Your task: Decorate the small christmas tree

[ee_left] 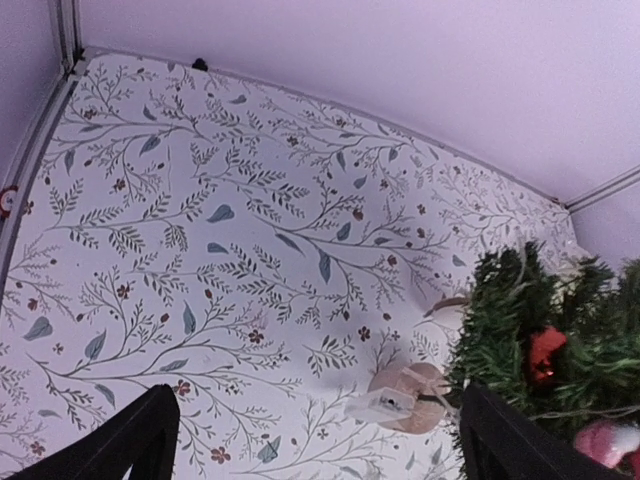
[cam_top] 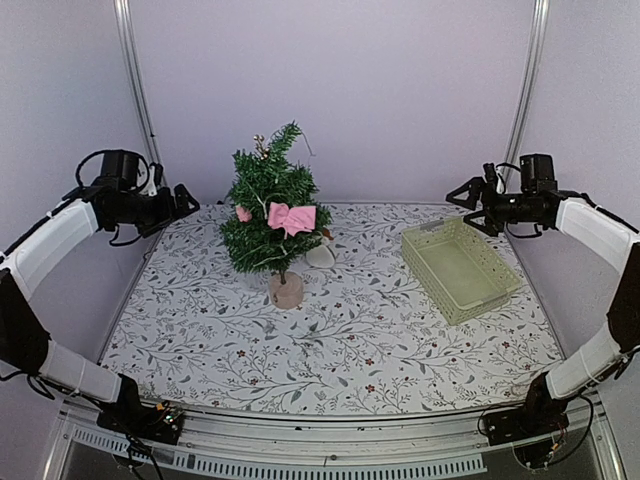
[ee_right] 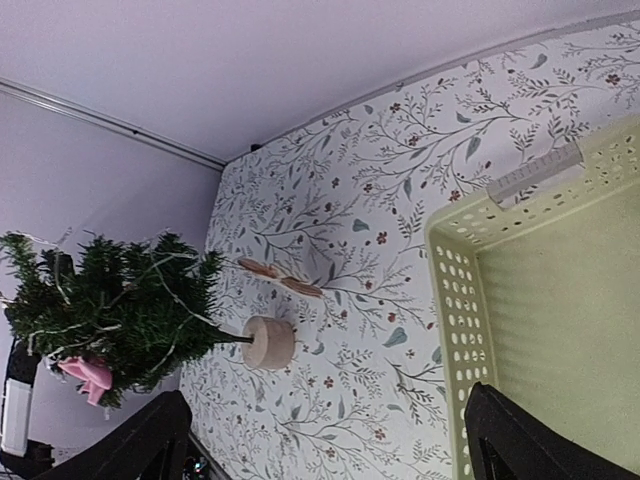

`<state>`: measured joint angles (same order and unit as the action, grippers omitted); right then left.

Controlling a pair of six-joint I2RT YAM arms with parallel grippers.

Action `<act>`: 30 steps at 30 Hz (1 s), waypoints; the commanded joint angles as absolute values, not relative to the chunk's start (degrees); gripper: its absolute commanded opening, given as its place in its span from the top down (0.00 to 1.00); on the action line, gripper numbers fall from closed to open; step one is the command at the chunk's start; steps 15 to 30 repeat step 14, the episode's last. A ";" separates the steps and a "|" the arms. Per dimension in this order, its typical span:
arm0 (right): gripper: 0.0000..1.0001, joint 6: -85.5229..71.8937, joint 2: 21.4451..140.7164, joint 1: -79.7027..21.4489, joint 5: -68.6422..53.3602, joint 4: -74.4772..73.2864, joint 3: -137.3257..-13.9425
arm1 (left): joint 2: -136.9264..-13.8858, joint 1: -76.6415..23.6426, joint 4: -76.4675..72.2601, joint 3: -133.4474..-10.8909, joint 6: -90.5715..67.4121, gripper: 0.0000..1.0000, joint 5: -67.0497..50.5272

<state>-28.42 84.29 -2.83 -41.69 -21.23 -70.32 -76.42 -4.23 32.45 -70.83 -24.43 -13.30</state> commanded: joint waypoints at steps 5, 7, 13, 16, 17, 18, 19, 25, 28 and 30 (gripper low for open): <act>0.01 -20.90 79.39 -2.87 -35.96 -9.97 -56.10 | -73.30 -4.54 25.32 -55.83 -26.79 0.00 -14.65; 0.01 -21.62 78.90 -2.82 -36.34 -8.33 -54.15 | -72.60 -4.80 23.79 -53.18 -27.19 0.01 -14.65; 0.01 -21.90 77.96 -2.89 -36.58 -6.86 -52.30 | -71.36 -5.45 21.90 -51.53 -27.42 0.01 -13.33; 0.01 -21.96 77.96 -2.90 -36.55 -6.78 -52.32 | -71.10 -5.43 21.66 -51.58 -27.44 0.01 -13.28; 0.01 -21.96 77.96 -2.90 -36.55 -6.78 -52.32 | -71.10 -5.43 21.66 -51.58 -27.44 0.01 -13.28; 0.01 -21.96 77.96 -2.90 -36.55 -6.78 -52.32 | -71.10 -5.43 21.66 -51.58 -27.44 0.01 -13.28; 0.01 -21.96 77.96 -2.90 -36.55 -6.78 -52.32 | -71.10 -5.43 21.66 -51.58 -27.44 0.01 -13.28; 0.01 -21.96 77.96 -2.90 -36.55 -6.78 -52.32 | -71.10 -5.43 21.66 -51.58 -27.44 0.01 -13.28; 0.01 -21.96 77.96 -2.90 -36.55 -6.78 -52.32 | -71.10 -5.43 21.66 -51.58 -27.44 0.01 -13.28; 0.01 -21.96 77.96 -2.90 -36.55 -6.78 -52.32 | -71.10 -5.43 21.66 -51.58 -27.44 0.01 -13.28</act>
